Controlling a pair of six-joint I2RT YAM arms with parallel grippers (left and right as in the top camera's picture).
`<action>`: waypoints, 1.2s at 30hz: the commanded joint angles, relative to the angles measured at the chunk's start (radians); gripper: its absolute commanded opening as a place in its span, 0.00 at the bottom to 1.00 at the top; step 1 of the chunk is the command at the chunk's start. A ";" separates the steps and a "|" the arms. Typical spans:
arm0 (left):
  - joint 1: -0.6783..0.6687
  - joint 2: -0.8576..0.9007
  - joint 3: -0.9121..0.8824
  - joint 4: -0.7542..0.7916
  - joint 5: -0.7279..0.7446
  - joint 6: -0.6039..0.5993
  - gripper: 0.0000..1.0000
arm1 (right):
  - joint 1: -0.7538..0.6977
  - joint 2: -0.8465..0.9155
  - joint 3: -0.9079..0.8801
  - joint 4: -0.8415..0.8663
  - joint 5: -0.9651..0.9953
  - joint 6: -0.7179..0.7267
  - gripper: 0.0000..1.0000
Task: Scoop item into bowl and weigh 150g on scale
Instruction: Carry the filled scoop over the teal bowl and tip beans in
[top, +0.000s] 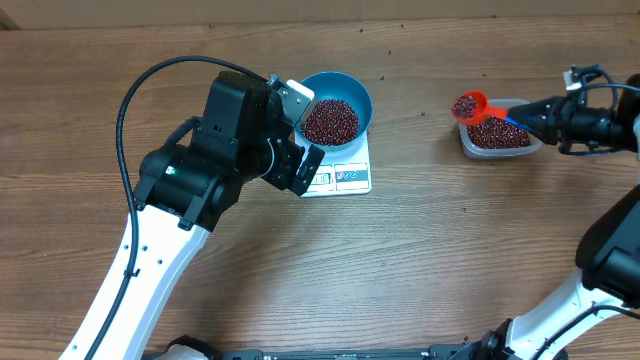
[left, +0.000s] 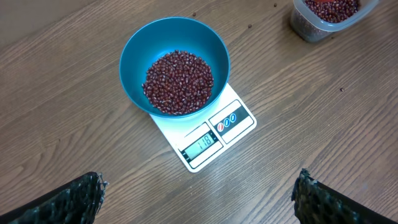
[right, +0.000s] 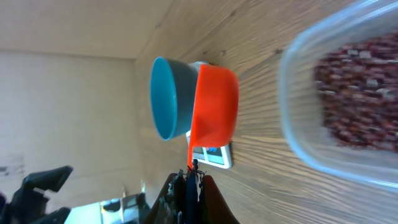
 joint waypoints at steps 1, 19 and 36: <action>0.005 0.007 0.007 0.000 0.008 -0.010 1.00 | 0.049 0.007 -0.003 -0.001 -0.082 -0.035 0.04; 0.005 0.007 0.007 0.000 0.008 -0.010 1.00 | 0.391 -0.003 0.182 -0.001 -0.105 -0.015 0.04; 0.005 0.007 0.007 0.000 0.008 -0.010 1.00 | 0.787 -0.054 0.414 0.063 0.848 0.354 0.04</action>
